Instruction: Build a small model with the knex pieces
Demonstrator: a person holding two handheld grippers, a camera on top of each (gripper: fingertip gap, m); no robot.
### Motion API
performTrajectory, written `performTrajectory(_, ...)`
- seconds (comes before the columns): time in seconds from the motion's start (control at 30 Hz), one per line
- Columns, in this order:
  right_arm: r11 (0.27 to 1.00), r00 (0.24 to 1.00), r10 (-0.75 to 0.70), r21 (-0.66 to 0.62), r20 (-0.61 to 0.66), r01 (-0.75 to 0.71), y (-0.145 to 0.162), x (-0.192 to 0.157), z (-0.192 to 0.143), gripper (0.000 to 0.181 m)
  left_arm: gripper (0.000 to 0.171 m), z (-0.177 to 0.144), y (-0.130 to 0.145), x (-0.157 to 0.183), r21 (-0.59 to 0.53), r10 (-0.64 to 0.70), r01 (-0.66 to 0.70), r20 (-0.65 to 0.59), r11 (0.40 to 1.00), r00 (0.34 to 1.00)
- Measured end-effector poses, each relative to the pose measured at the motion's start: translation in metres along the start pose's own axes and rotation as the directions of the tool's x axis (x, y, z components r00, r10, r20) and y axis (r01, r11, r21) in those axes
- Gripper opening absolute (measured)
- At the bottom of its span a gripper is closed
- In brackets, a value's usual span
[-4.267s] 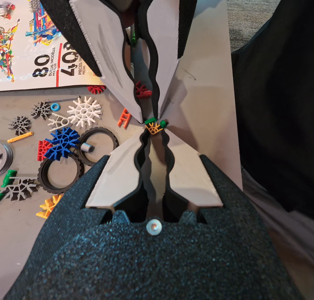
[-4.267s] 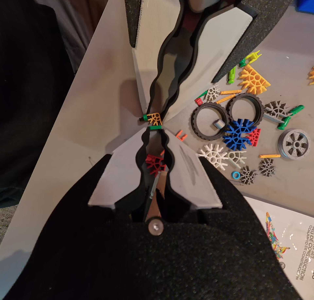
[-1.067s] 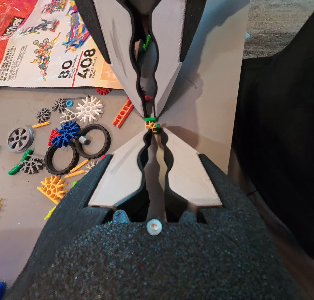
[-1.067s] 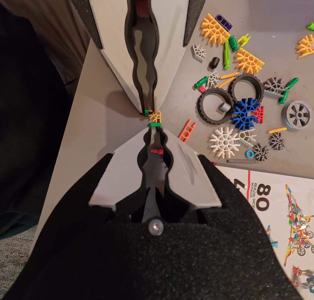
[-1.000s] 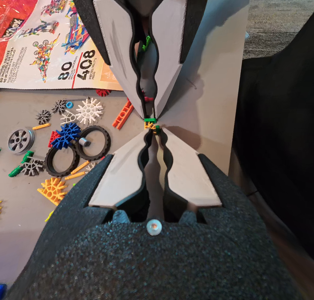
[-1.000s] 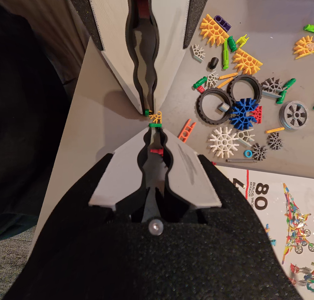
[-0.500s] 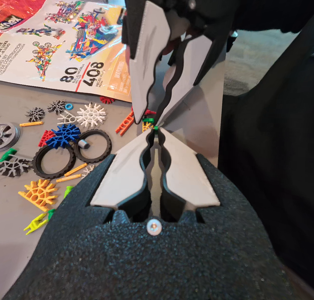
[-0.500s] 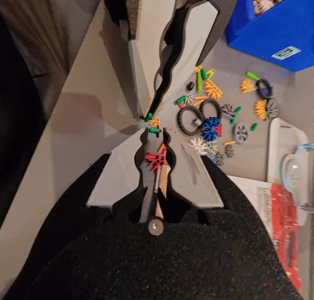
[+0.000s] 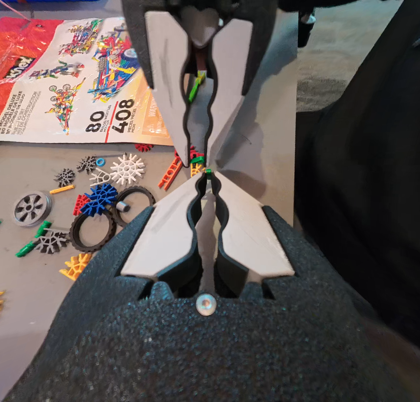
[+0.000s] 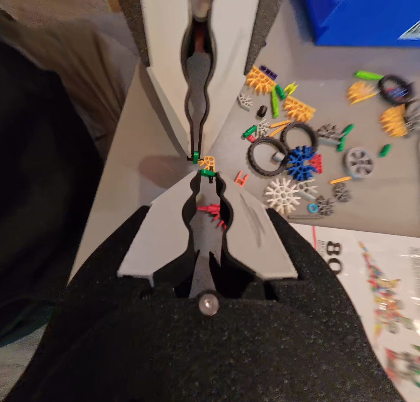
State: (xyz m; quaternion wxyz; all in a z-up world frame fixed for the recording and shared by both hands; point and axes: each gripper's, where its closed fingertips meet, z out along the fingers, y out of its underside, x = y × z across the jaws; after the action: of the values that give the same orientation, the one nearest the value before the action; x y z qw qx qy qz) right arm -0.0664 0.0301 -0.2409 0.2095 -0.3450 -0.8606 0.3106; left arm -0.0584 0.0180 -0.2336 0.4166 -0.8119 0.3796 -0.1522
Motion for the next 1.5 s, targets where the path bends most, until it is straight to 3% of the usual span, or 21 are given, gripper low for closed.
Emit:
performTrajectory(0.1,0.986,0.981,0.166,0.014,0.104,-0.168,0.001,-0.001,0.001,0.011,0.002,0.002,0.003,-0.002,-0.06,0.081,-0.079,0.033,0.995,0.996)
performTrajectory(0.33,0.882,0.837,0.448,-0.002,0.315,-0.471,-0.001,-0.004,0.0,0.011,0.002,0.0,0.004,-0.002,-0.138,0.199,-0.19,0.058,0.972,0.978)
performTrajectory(0.6,0.771,0.722,0.541,0.089,0.431,-0.631,-0.018,0.003,-0.012,0.012,0.002,-0.011,-0.007,-0.008,-0.153,0.313,-0.295,0.109,0.943,0.944)
performTrajectory(0.67,0.763,0.737,0.534,0.139,0.414,-0.631,-0.02,0.008,-0.016,0.013,0.002,-0.014,-0.009,-0.013,-0.179,0.345,-0.319,0.138,0.931,0.929)
performTrajectory(0.77,0.812,0.837,0.464,0.238,0.289,-0.533,-0.022,0.017,-0.024,0.018,0.002,-0.016,-0.006,-0.02,-0.221,0.373,-0.335,0.162,0.916,0.914)
performTrajectory(0.87,0.9,0.932,0.351,0.244,0.088,-0.362,-0.016,0.024,-0.023,0.018,0.002,-0.015,-0.009,-0.018,-0.208,0.378,-0.342,0.164,0.916,0.911)
performTrajectory(0.97,0.932,0.96,0.28,0.235,0.01,-0.275,-0.018,0.025,-0.023,0.018,0.002,-0.014,-0.011,-0.021,-0.214,0.371,-0.333,0.177,0.918,0.912)
performTrajectory(1.1,0.937,0.963,0.27,0.23,0.004,-0.264,-0.019,0.023,-0.024,0.018,0.002,-0.016,-0.024,-0.02,-0.104,0.296,-0.281,0.175,0.954,0.939)
performTrajectory(1.27,0.872,0.927,0.371,0.326,0.052,-0.366,-0.026,0.026,-0.04,0.018,0.002,-0.028,-0.047,-0.021,0.127,0.129,-0.144,0.12,0.981,0.984)
performTrajectory(1.5,0.7,0.851,0.508,0.512,0.133,-0.498,-0.042,0.034,-0.068,0.02,0.002,-0.046,-0.075,-0.031,0.389,-0.055,0.037,0.035,0.921,0.998)
